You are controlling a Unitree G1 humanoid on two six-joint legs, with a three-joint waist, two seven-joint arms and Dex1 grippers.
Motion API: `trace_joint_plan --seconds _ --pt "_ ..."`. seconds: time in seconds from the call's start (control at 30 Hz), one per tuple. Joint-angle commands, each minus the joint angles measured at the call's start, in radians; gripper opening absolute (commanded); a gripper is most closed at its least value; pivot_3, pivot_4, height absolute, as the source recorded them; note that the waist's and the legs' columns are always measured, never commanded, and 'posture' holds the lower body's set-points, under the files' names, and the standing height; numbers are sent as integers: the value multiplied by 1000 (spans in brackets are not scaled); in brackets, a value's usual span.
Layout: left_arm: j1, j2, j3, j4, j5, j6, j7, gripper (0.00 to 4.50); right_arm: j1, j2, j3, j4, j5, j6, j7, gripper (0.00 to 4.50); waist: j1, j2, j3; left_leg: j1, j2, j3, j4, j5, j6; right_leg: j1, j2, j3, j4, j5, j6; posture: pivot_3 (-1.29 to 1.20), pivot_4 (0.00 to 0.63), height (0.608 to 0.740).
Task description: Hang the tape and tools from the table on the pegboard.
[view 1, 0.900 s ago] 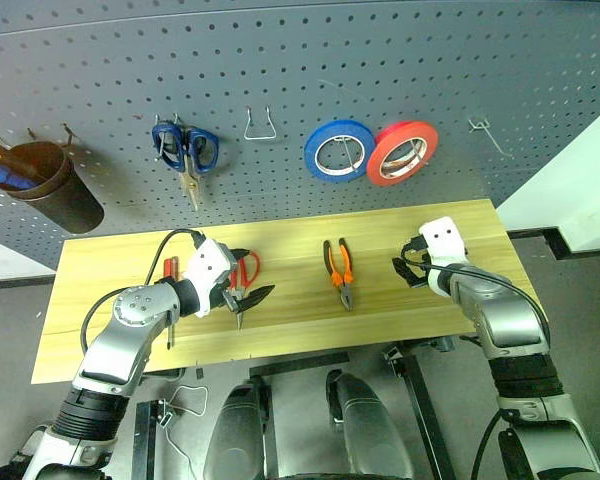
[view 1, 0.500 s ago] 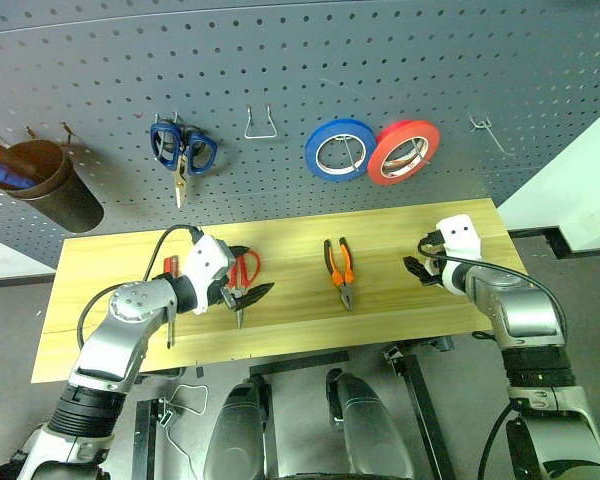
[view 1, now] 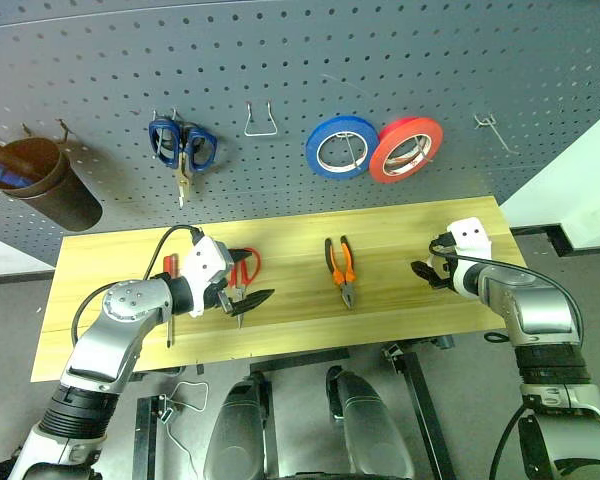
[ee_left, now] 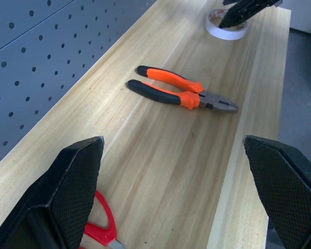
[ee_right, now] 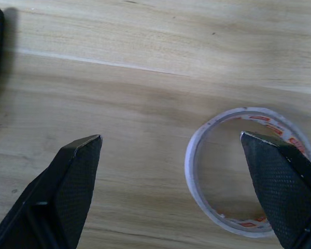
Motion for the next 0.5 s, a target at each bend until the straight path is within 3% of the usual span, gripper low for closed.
trace_joint_plan --seconds 0.03,0.5 --pt "9 2 4 -37 -15 3 -3 4492 18 -16 0 42 -6 -35 14 4500 0 0 2 0 0 0 0 0 0 0 0 0 0 0 0 25 351 712" --pt "69 28 28 -112 -39 51 1 4492 -25 -7 23 230 -29 -146 24 4500 -2 0 21 0 0 1 0 0 0 0 0 1 0 0 1 61 368 712"
